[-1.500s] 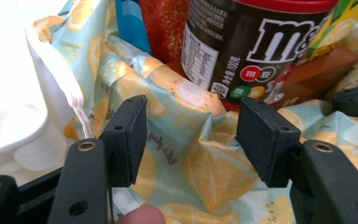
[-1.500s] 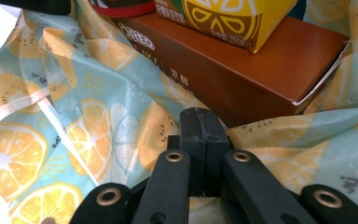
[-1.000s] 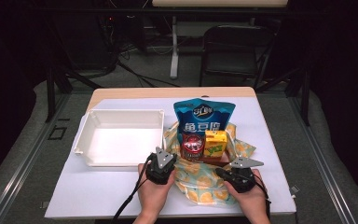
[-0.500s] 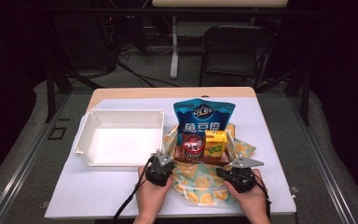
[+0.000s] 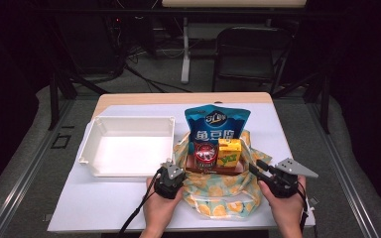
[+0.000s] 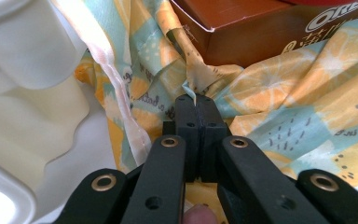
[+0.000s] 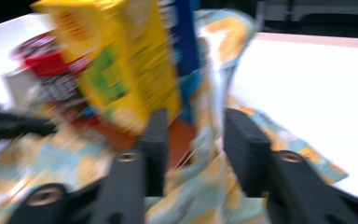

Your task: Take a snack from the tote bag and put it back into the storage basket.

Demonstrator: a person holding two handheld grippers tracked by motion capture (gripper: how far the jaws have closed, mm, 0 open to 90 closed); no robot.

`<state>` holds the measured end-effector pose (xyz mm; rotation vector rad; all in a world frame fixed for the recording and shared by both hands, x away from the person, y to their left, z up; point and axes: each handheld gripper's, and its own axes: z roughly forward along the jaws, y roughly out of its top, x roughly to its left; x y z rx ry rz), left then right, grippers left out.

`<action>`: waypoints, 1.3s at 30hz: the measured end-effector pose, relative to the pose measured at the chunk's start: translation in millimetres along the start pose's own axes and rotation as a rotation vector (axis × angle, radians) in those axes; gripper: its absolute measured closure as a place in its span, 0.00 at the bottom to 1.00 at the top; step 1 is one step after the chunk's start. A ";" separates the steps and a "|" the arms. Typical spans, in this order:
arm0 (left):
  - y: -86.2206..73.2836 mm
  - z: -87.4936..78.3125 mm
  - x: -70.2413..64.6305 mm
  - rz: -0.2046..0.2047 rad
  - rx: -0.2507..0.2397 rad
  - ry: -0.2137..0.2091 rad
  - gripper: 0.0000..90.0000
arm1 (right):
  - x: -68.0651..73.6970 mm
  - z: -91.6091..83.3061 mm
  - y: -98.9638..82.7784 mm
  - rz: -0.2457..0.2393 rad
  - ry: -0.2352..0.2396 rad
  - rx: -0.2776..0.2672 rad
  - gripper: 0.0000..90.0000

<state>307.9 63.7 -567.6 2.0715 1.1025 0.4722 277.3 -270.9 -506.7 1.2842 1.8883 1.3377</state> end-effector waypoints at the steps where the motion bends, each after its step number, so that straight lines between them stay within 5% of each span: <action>1: 0.0 -0.2 0.9 -0.001 0.002 -0.006 1.00 | -1.6 5.8 1.8 0.014 -0.016 0.005 0.63; 3: -0.3 -0.2 2.6 -0.025 -0.002 -0.023 1.00 | -5.8 21.9 0.4 0.036 -0.038 0.050 0.71; 6: -0.4 -0.4 4.4 -0.030 -0.003 -0.034 1.00 | -15.4 38.1 -8.3 0.131 0.035 0.110 0.94; 7: -0.4 -0.5 4.3 -0.028 -0.003 -0.033 1.00 | -17.4 41.8 -11.4 0.133 0.020 0.147 0.98; 15: -0.1 0.0 4.4 -0.029 0.002 -0.035 1.00 | -36.2 60.9 -33.3 0.192 0.010 0.297 1.00; 17: -0.2 0.0 5.0 -0.034 0.000 -0.042 1.00 | -36.1 61.4 -30.7 0.166 0.011 0.320 1.00; 19: -0.4 -0.1 6.8 -0.042 -0.002 -0.060 0.99 | -32.2 58.1 -30.5 0.146 -0.021 0.304 0.98; 21: -1.2 -0.9 13.8 -0.092 -0.012 -0.113 0.94 | -25.8 51.8 -29.5 0.121 -0.063 0.248 0.84; 23: -3.7 -5.6 18.9 -0.134 -0.062 -0.157 0.87 | -21.0 37.8 -22.8 0.111 -0.056 0.186 0.73; 27: -4.8 -18.8 20.2 -0.078 -0.094 -0.149 0.80 | -10.2 10.1 -7.8 0.108 -0.087 0.026 0.60; 33: 0.2 -40.1 22.5 -0.077 -0.152 -0.157 0.68 | 12.3 -11.3 14.3 0.007 -0.063 -0.046 0.45; 34: 1.5 -43.2 23.4 -0.065 -0.151 -0.151 0.67 | 18.1 -13.7 18.5 0.001 -0.088 -0.012 0.43; 36: 2.2 -49.9 26.2 -0.045 -0.157 -0.154 0.66 | 26.1 -8.6 22.3 0.011 -0.015 -0.060 0.40; 39: -0.5 -57.9 31.0 -0.045 -0.168 -0.156 0.65 | 39.0 -0.3 26.4 0.020 -0.020 -0.056 0.35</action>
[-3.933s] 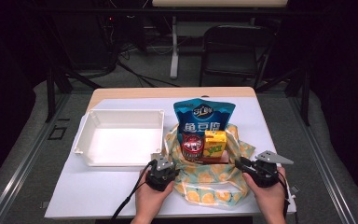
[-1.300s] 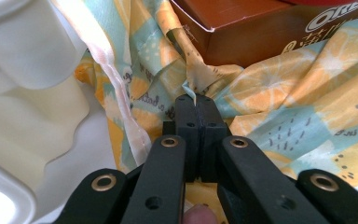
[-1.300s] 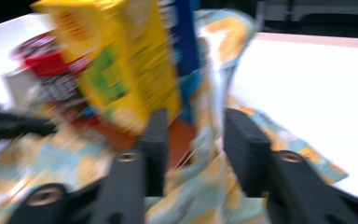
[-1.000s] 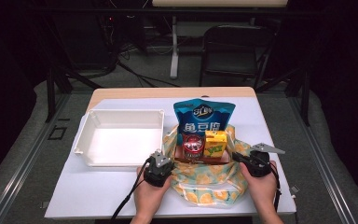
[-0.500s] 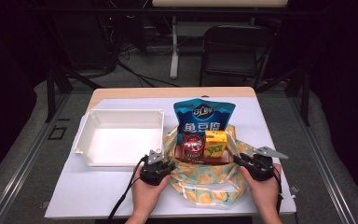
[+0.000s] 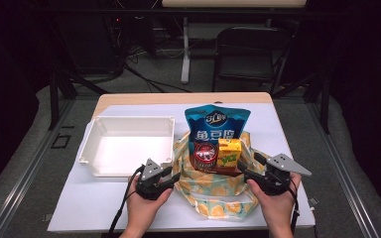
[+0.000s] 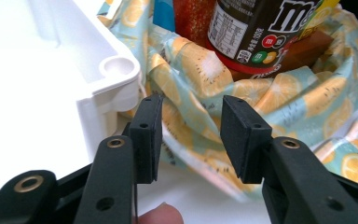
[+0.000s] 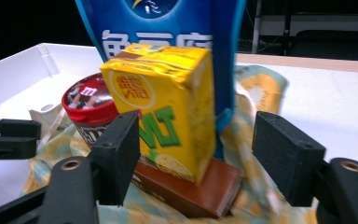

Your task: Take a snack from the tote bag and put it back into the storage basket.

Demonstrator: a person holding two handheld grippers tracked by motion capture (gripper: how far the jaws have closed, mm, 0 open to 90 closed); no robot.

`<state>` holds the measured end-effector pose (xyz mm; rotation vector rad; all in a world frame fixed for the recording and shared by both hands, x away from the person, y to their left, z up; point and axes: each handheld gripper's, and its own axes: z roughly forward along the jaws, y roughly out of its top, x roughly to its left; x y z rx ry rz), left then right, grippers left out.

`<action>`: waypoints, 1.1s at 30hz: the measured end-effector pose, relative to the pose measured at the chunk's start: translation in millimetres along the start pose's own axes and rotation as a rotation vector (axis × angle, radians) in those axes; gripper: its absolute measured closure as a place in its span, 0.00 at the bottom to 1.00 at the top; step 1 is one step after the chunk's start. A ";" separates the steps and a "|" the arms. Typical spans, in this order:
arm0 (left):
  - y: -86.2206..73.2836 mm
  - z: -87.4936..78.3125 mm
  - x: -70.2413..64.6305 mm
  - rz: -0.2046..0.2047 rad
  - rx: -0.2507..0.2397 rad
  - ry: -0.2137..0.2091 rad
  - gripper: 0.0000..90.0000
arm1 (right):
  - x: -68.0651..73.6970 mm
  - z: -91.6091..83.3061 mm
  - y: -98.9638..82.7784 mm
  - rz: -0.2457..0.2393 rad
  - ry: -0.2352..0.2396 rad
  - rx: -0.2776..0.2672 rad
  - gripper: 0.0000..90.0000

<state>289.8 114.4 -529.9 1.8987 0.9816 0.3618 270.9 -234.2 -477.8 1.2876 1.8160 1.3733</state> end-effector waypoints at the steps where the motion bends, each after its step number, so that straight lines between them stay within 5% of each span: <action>1: -0.7 -2.7 1.1 -0.001 -0.007 -0.002 0.65 | 2.9 3.4 0.7 0.003 -0.001 0.001 0.34; 7: 0.8 -16.5 5.6 0.012 -0.059 0.008 0.53 | 21.2 21.0 6.3 0.018 -0.026 -0.006 0.27; 13: 1.3 -22.6 10.7 -0.017 -0.083 0.010 0.43 | 32.2 33.1 10.3 0.057 -0.064 -0.023 0.20; 33: -2.3 -20.7 5.3 -0.003 -0.081 0.016 0.44 | 42.9 67.9 9.3 0.077 -0.193 -0.047 0.19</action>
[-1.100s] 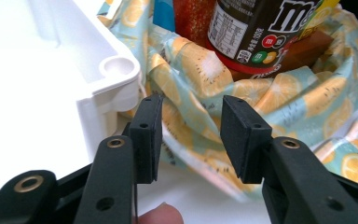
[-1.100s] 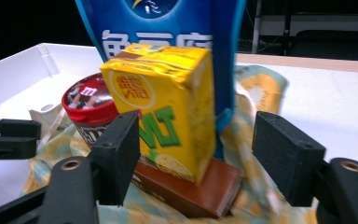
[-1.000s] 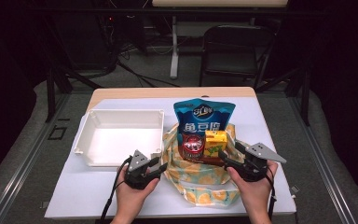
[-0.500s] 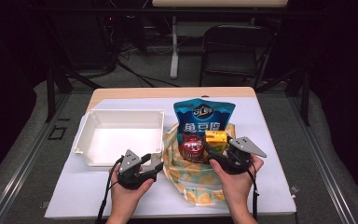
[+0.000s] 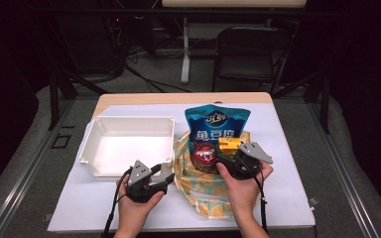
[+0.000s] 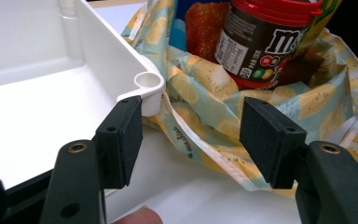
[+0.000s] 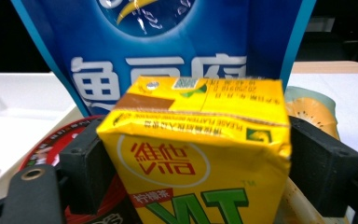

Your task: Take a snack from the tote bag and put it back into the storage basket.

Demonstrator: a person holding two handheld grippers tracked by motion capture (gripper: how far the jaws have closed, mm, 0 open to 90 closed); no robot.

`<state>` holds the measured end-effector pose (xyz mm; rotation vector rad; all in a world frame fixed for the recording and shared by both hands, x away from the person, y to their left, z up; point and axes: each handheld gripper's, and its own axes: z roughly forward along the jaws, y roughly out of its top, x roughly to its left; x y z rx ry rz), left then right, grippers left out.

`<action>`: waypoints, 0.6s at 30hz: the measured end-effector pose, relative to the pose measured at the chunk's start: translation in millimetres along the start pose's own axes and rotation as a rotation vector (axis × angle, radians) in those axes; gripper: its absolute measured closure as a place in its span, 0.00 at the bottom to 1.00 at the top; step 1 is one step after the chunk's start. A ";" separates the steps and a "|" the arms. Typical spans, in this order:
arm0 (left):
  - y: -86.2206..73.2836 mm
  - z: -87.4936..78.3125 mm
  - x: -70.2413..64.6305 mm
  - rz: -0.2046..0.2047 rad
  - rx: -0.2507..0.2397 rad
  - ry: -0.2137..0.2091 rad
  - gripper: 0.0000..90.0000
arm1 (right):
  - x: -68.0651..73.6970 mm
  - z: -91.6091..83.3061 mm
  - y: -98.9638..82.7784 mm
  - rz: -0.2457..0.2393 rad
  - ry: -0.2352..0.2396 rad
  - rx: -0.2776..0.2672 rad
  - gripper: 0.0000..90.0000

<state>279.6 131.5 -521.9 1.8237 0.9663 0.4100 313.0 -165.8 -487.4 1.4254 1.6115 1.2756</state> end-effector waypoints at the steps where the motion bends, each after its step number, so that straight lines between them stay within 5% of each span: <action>1: -0.1 -0.1 -0.5 0.001 -0.001 0.000 0.44 | -0.1 0.7 -0.6 -0.002 -0.002 0.002 0.19; 7: -1.3 -1.5 0.4 0.000 0.001 0.000 0.44 | -7.0 -2.1 -2.1 -0.031 -0.021 -0.015 0.27; 18: -2.3 0.0 -1.8 0.011 0.005 -0.007 0.45 | -22.6 4.5 3.5 -0.026 0.043 0.032 0.33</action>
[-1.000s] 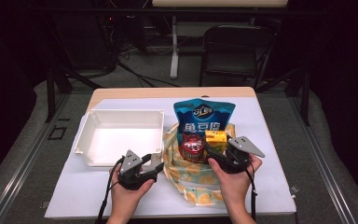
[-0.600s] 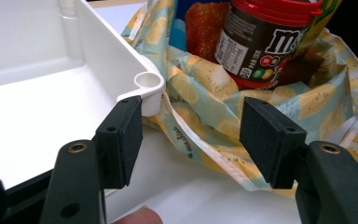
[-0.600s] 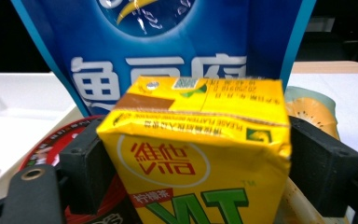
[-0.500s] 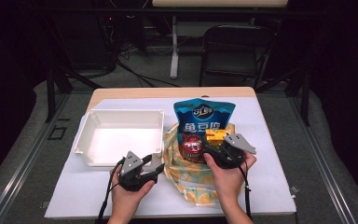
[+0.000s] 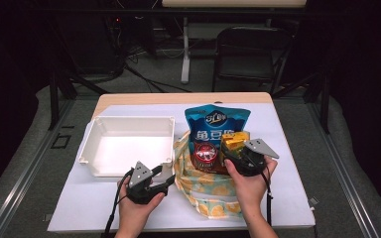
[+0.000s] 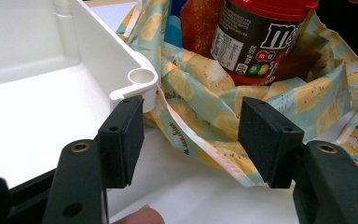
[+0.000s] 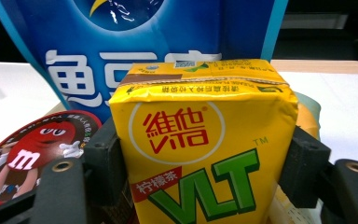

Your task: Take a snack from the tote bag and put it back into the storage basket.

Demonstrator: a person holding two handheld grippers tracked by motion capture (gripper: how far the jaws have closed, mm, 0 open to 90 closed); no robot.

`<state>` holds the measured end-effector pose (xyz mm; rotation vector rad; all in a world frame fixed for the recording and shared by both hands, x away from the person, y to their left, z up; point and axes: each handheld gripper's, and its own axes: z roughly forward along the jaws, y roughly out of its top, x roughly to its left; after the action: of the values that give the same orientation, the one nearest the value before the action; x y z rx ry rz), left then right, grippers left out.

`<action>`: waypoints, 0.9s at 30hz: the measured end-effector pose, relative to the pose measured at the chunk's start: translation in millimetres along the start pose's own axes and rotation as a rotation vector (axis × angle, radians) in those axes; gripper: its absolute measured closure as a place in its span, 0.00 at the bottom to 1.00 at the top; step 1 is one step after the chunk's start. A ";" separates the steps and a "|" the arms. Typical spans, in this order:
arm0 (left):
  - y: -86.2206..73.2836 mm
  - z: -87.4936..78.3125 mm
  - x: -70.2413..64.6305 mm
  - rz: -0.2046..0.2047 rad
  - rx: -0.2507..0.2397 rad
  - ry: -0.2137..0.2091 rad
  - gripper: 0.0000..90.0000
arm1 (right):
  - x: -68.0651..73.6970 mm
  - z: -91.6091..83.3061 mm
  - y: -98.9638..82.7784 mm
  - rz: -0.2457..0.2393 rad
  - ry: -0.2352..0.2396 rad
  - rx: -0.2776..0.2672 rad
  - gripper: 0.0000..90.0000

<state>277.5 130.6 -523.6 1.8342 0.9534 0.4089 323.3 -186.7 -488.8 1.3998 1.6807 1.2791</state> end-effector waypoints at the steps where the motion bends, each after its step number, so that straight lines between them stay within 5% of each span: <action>1: -0.1 0.2 0.3 -0.002 0.000 0.000 0.45 | -1.2 -0.7 -0.2 0.000 0.007 -0.002 0.33; 13: -0.1 -0.2 1.9 -0.005 -0.002 0.001 0.46 | 1.3 -21.1 -13.6 -0.090 0.041 -0.040 0.33; 23: 0.0 0.3 1.6 0.000 -0.002 -0.005 0.46 | -4.6 -12.2 -9.4 -0.105 0.087 -0.053 0.23; 27: -0.2 0.1 0.3 0.005 0.000 -0.006 0.46 | -4.5 -10.6 -9.2 -0.102 0.074 -0.038 0.31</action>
<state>277.7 130.8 -523.9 1.8368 0.9450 0.4059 311.5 -193.9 -494.1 1.2421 1.7451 1.3128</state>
